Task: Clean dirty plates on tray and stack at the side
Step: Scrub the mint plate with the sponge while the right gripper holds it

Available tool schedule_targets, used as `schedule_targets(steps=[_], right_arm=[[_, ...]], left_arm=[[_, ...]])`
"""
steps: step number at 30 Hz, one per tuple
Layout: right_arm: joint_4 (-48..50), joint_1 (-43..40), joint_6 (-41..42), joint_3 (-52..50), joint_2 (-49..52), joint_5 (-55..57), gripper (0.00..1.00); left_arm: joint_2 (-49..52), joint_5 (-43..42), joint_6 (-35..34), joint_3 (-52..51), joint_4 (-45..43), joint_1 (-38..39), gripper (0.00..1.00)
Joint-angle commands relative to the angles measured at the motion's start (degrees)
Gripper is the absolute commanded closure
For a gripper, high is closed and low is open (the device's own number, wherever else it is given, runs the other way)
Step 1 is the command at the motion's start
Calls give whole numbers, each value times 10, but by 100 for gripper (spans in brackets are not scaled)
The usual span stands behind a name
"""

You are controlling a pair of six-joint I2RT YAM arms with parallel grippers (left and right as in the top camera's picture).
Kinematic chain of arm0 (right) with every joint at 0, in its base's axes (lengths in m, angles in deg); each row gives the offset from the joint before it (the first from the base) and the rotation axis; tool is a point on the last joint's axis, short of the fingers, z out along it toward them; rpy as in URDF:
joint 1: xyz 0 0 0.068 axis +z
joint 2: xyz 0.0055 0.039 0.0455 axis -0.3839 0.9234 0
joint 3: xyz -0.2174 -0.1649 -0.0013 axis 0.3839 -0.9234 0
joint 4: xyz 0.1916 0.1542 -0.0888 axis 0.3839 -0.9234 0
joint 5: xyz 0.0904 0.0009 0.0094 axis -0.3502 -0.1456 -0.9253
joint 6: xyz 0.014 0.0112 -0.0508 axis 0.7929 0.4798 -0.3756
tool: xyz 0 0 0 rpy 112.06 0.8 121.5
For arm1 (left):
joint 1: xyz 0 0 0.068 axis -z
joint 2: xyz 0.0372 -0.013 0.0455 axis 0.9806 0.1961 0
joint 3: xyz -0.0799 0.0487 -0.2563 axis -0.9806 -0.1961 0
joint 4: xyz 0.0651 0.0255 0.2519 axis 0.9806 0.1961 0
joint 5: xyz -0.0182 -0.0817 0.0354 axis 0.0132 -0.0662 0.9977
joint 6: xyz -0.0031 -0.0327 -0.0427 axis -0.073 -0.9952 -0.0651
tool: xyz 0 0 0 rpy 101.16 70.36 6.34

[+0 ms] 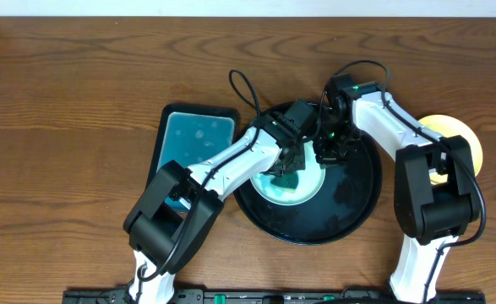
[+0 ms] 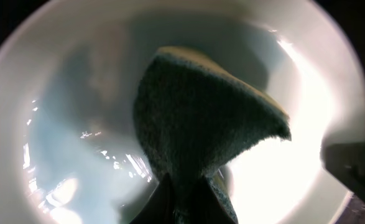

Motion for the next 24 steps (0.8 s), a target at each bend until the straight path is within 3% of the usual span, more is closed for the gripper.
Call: schedule_targets(steps=[1, 7, 18, 21, 24], right_arm=[[-1, -2, -7, -2, -10, 8, 99], [-1, -2, -7, -2, -10, 8, 99], [6, -2, -7, -2, -10, 8, 99], [13, -2, -7, -2, -10, 8, 85], [26, -2, -7, -3, -10, 8, 82]], left_arm=[[7, 78, -59, -7, 36, 4, 93], [6, 208, -52, -7, 59, 2, 93], [-82, 124, 101, 16, 55, -9, 93], [-122, 116, 123, 16, 65, -14, 93], [-152, 116, 130, 16, 78, -31, 93]])
